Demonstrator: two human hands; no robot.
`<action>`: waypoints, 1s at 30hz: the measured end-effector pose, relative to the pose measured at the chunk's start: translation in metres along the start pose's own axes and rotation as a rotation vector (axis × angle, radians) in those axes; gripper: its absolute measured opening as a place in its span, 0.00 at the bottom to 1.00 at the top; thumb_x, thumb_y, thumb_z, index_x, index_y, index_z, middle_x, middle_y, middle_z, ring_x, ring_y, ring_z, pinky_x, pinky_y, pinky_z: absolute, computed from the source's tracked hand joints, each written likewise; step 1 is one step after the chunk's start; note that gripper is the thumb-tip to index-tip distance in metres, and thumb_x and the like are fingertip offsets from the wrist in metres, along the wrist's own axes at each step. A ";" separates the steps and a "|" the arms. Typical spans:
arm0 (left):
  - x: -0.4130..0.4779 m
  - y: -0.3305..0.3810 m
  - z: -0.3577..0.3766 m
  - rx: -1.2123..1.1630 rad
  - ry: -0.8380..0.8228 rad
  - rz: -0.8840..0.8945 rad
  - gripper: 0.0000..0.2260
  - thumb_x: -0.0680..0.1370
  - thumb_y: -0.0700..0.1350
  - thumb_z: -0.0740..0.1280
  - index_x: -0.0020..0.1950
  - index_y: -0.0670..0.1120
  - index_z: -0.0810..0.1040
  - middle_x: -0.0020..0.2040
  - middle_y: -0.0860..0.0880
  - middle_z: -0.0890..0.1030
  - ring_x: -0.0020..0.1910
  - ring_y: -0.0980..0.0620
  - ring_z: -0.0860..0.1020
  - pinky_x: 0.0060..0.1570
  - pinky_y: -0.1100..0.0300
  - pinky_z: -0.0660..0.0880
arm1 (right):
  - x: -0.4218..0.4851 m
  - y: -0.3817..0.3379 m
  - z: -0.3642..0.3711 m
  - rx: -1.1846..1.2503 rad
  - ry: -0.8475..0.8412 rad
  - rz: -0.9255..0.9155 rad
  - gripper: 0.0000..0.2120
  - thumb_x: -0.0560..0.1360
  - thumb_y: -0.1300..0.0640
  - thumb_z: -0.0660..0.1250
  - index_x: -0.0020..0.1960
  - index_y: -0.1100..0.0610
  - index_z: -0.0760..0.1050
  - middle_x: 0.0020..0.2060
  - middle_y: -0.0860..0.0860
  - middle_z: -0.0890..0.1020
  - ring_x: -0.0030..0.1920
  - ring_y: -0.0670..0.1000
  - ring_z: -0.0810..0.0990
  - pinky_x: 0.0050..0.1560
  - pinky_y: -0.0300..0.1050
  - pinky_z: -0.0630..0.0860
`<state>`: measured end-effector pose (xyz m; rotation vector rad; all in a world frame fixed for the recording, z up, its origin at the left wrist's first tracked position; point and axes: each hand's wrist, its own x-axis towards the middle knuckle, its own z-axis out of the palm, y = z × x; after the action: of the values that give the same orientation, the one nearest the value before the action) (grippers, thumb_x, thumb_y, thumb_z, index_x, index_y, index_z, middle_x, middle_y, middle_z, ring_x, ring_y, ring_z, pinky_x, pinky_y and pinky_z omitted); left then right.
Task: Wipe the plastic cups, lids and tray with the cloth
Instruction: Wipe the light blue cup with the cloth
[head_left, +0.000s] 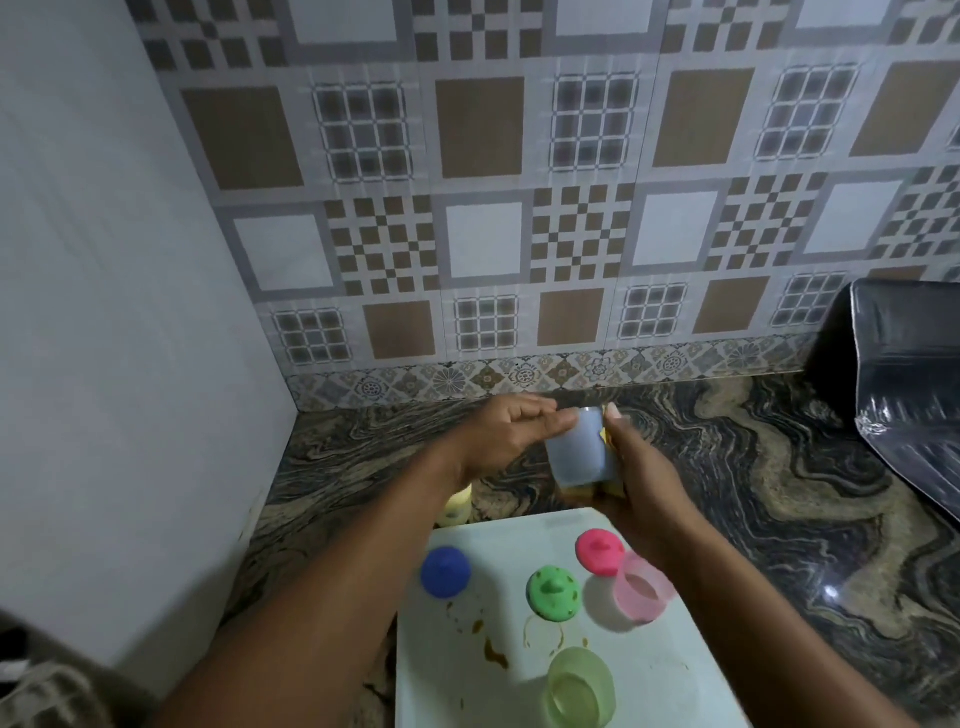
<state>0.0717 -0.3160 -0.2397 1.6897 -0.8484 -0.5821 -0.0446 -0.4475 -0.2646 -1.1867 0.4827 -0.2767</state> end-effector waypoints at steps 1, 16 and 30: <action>0.001 0.002 -0.005 0.093 -0.010 -0.004 0.08 0.78 0.48 0.70 0.54 0.48 0.86 0.70 0.46 0.75 0.70 0.52 0.71 0.71 0.52 0.67 | 0.002 -0.001 0.000 -0.197 0.025 -0.116 0.23 0.81 0.40 0.58 0.53 0.57 0.82 0.46 0.63 0.84 0.42 0.60 0.84 0.40 0.56 0.83; 0.014 -0.009 -0.008 -0.015 -0.036 0.006 0.05 0.79 0.47 0.69 0.49 0.50 0.85 0.57 0.48 0.84 0.57 0.53 0.80 0.61 0.53 0.75 | 0.012 0.003 0.003 -0.099 0.056 -0.001 0.21 0.83 0.44 0.58 0.56 0.61 0.80 0.44 0.64 0.83 0.38 0.59 0.84 0.36 0.51 0.81; 0.012 -0.029 0.038 0.129 0.533 0.292 0.05 0.73 0.47 0.77 0.46 0.48 0.87 0.61 0.52 0.76 0.58 0.59 0.77 0.53 0.60 0.79 | 0.026 0.010 0.007 0.289 0.092 -0.001 0.21 0.84 0.45 0.56 0.66 0.58 0.76 0.58 0.60 0.84 0.62 0.61 0.81 0.66 0.61 0.75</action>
<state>0.0581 -0.3438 -0.2775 1.6813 -0.7292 0.1266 -0.0194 -0.4501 -0.2777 -0.8957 0.5044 -0.3895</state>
